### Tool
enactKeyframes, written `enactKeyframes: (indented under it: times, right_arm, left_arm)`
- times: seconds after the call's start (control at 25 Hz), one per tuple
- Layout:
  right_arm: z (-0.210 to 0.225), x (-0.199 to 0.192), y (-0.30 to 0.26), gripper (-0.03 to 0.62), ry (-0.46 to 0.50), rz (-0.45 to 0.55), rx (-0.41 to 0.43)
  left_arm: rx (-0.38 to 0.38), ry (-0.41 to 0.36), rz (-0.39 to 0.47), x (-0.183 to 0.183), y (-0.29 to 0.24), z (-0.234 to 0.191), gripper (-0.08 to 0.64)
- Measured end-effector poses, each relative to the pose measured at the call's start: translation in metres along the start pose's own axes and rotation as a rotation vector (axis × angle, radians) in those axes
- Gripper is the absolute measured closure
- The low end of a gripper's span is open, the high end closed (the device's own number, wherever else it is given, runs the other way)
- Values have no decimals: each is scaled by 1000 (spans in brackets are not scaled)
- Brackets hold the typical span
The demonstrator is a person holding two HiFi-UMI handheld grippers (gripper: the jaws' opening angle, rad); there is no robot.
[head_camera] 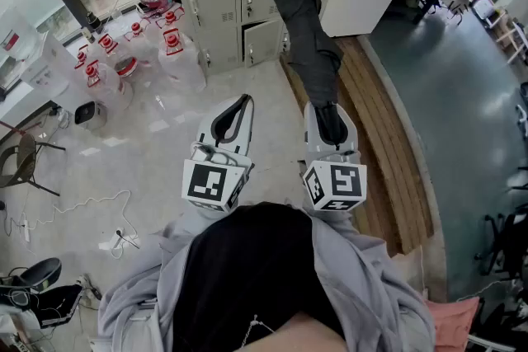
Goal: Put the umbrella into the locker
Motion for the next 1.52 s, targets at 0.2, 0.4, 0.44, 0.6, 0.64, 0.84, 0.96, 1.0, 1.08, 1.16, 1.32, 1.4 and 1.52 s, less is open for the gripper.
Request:
enactKeyframes:
  times: [0.2, 0.4, 0.44, 0.6, 0.64, 0.84, 0.96, 1.0, 1.08, 1.16, 1.32, 1.4, 1.52]
  right_arm:
    - [1, 3, -1, 485, 11, -3, 5]
    - [8, 4, 2, 485, 12, -2, 12]
    - [10, 3, 3, 485, 9, -1, 15]
    - [20, 1, 4, 485, -14, 6, 33]
    - [24, 1, 4, 485, -17, 9, 38]
    - [36, 2, 5, 485, -22, 34, 60]
    - [39, 1, 0, 485, -20, 37, 69]
    - [40, 0, -1, 485, -22, 37, 72]
    - [43, 0, -7, 485, -20, 36, 77]
    - [49, -2, -17, 485, -16, 34, 79]
    - [61, -12, -46, 485, -31, 30, 69]
    - [66, -16, -64, 485, -36, 27, 61]
    - [71, -18, -96, 485, -26, 22, 59]
  left_arm:
    - [15, 13, -45, -1, -3, -1, 546]
    - [12, 17, -42, -1, -8, 8, 546]
    - [11, 18, -42, -3, -9, 11, 546]
    - [11, 18, -38, -5, -14, 21, 546]
    - [15, 20, -45, -5, -15, 23, 546]
    - [13, 22, -35, -14, -21, 34, 546]
    - [11, 20, -42, -17, -25, 35, 546]
    - [13, 19, -44, -18, -26, 34, 546]
    - [19, 20, -44, -18, -32, 31, 546]
    - [21, 26, -46, -21, -42, 27, 546]
    - [15, 37, -54, -34, -70, 11, 546]
    - [15, 38, -53, -39, -84, -2, 546]
    - [22, 42, -49, -43, -109, -26, 546]
Point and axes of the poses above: the fingertips, and each gripper's own axes: y backward along the fingers, z to its right, x out of its top, the point moved 4 cm from there along y, backward along the fingers, and after that the axes turned 4 degrees about x, right-handed, at the moved point
